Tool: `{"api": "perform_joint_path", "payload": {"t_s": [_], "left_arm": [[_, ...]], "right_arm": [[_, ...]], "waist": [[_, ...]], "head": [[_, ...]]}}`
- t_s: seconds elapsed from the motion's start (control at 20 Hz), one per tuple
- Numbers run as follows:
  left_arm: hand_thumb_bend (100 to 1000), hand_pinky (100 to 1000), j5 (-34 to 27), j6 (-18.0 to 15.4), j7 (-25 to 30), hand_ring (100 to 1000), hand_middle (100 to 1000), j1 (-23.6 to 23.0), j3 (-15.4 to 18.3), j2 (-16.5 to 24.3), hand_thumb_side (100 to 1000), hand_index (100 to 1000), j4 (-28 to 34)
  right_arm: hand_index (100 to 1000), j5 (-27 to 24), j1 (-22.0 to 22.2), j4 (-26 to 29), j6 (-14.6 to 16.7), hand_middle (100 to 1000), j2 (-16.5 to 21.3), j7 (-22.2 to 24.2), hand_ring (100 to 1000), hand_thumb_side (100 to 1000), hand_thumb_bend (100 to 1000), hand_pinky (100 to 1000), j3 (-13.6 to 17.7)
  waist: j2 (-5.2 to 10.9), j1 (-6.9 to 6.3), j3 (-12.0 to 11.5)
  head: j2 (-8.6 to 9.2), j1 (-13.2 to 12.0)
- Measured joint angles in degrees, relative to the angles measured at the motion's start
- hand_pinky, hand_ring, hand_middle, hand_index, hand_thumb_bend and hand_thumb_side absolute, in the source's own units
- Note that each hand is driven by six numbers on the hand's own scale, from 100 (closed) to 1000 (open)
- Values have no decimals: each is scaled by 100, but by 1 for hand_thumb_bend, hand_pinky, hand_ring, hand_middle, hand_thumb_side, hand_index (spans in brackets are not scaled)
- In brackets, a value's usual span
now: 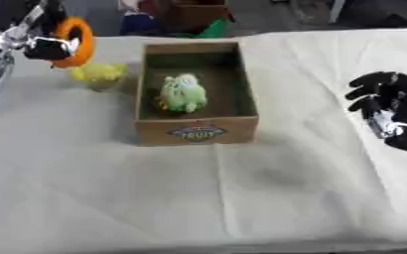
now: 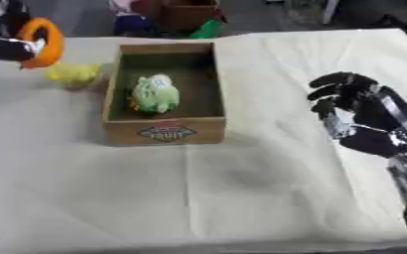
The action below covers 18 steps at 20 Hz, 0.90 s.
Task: Pick up objects on the table and place them in the box.
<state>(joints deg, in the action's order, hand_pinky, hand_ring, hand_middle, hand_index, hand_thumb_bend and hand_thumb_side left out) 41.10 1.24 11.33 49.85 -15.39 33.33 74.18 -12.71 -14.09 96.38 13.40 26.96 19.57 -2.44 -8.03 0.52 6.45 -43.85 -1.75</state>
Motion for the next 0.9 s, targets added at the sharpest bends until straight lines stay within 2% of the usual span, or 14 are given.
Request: {"api": "perform_joint_path", "payload": {"t_s": [0.25, 0.45, 0.55, 0.75, 0.9], "left_arm": [[113, 618, 28, -296, 233, 442, 377, 280, -319, -563, 199, 513, -211], [113, 629, 34, -515, 137, 488, 450, 356, -429, -964, 217, 593, -552], [254, 643, -11, -589, 76, 529, 500, 356, -465, -1090, 228, 674, -703], [437, 675, -299, -728, 29, 600, 604, 346, -502, -1173, 254, 772, -830], [502, 696, -595, -755, 18, 630, 652, 294, -498, -1153, 266, 799, -788]], "right_arm": [[756, -4, -8, 0, 4, 713, -2, 48, 700, 156, 100, 613, -43], [755, -4, -22, -1, 2, 713, -5, 82, 700, 156, 100, 613, -65], [755, -4, -34, -2, 4, 713, -8, 91, 700, 156, 100, 613, -75], [756, -5, -34, -2, 7, 713, -11, 96, 700, 156, 100, 613, -75], [755, -5, -34, -3, 8, 713, -11, 96, 700, 155, 100, 613, -74]], "waist": [[0, 39, 114], [-4, 35, 154], [-5, 35, 166], [-6, 35, 167], [-6, 32, 146]], "head": [[0, -84], [0, -121], [0, -124], [0, -122], [0, -116]]}}
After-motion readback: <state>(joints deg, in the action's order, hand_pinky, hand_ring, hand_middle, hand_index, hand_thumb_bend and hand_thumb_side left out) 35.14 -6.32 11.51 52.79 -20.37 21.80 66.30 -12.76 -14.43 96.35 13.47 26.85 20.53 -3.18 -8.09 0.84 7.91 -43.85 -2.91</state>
